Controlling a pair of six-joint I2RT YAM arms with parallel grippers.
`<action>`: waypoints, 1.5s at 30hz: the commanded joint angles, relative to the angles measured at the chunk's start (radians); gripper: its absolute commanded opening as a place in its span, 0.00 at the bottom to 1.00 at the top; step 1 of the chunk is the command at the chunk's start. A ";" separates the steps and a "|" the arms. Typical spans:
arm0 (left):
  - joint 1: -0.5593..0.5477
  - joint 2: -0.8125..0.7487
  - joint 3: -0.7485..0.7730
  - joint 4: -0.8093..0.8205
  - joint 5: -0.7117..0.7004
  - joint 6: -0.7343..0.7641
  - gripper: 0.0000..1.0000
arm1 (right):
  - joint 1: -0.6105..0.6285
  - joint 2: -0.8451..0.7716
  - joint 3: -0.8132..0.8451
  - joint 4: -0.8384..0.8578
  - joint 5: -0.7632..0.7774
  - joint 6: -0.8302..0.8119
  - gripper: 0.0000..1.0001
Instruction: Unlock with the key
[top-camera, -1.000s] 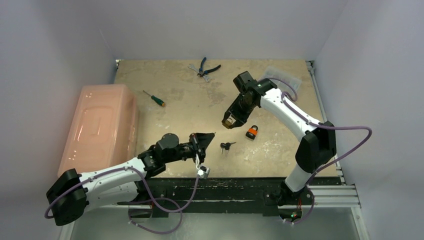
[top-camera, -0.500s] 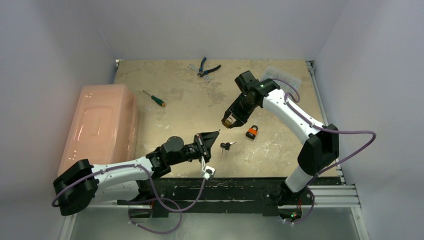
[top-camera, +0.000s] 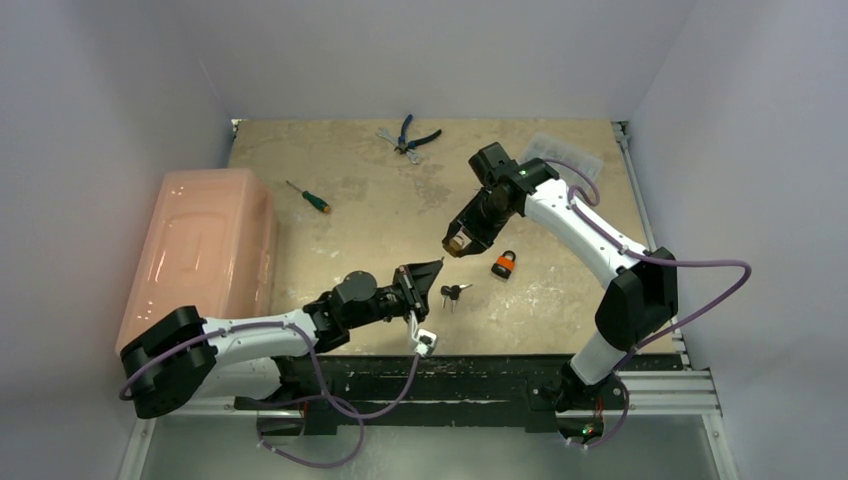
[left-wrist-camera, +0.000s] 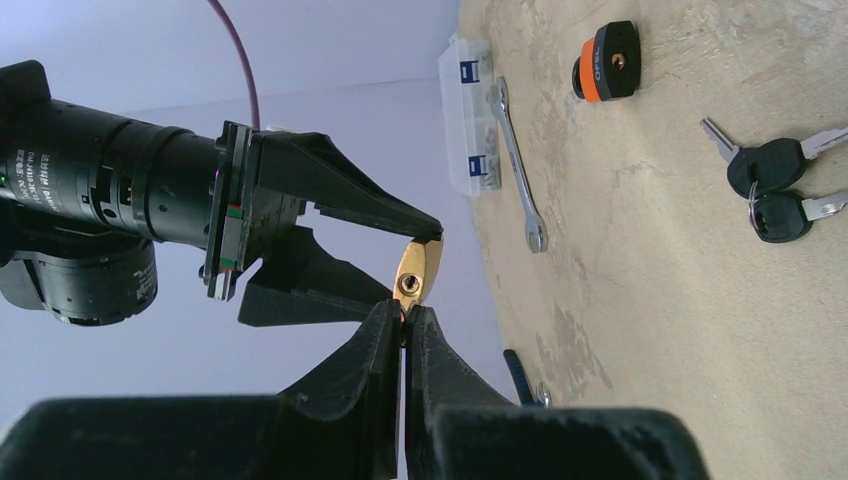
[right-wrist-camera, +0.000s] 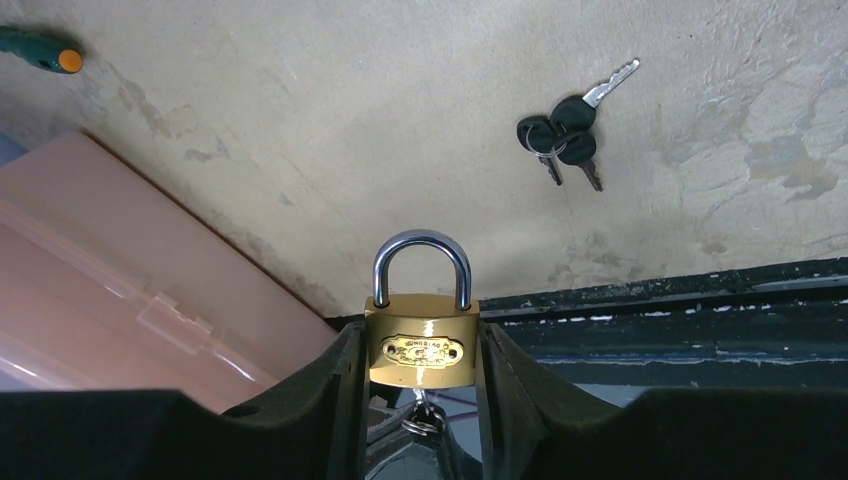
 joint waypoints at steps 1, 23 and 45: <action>-0.006 0.023 0.048 0.073 0.007 0.024 0.00 | 0.014 -0.019 -0.002 0.009 0.001 0.020 0.00; -0.006 0.086 0.069 0.100 0.007 0.040 0.00 | 0.016 -0.015 0.000 -0.017 0.016 -0.003 0.00; -0.005 0.076 0.077 0.034 -0.021 0.112 0.00 | 0.076 0.013 0.051 -0.084 0.094 0.004 0.00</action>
